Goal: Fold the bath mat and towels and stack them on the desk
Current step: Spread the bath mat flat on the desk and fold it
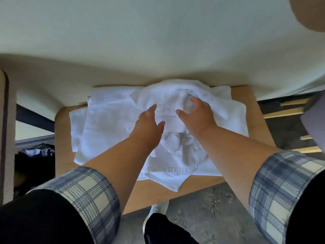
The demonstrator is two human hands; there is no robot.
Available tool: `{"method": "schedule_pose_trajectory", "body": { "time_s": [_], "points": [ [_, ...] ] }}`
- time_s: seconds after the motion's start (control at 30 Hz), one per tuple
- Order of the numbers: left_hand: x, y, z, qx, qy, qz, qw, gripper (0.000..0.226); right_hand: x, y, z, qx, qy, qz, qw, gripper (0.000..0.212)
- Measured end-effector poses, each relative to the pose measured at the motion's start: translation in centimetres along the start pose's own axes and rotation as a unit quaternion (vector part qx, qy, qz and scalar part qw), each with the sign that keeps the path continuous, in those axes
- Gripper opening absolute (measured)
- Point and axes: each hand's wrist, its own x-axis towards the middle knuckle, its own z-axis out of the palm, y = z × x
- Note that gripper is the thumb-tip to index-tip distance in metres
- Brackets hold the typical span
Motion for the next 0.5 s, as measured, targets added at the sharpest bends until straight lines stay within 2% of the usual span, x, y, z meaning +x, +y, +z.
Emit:
{"method": "schedule_pose_trajectory", "body": {
  "time_s": [0.07, 0.1, 0.2, 0.33, 0.43, 0.5],
  "points": [
    [2.1, -0.5, 1.3, -0.014, -0.009, -0.027, 0.999, 0.071, 1.6, 0.3, 1.8, 0.005, -0.011, 0.011, 1.0, 0.083],
    [2.9, -0.6, 1.9, -0.015, -0.026, -0.035, 0.999, 0.071, 2.2, 0.7, 2.7, -0.001, -0.026, 0.013, 1.0, 0.078],
    [4.2, -0.9, 3.6, -0.051, -0.063, -0.03, 0.996, 0.057, 2.8, 2.0, 4.6, -0.023, -0.103, 0.005, 0.994, 0.04],
    [3.3, -1.2, 4.0, -0.187, -0.009, -0.067, 0.98, 0.042, 0.6, 3.5, 5.4, 0.071, -0.106, -0.048, 0.991, 0.009],
    [1.5, -0.7, 3.5, -0.245, -0.022, -0.079, 0.966, 0.059, -2.2, 3.5, 4.8, 0.083, -0.099, -0.113, 0.985, 0.029],
    [0.2, 0.3, 3.0, -0.266, -0.054, -0.084, 0.959, 0.07, -4.1, 3.2, 4.3, 0.052, -0.101, -0.169, 0.979, 0.027]
  ]
}}
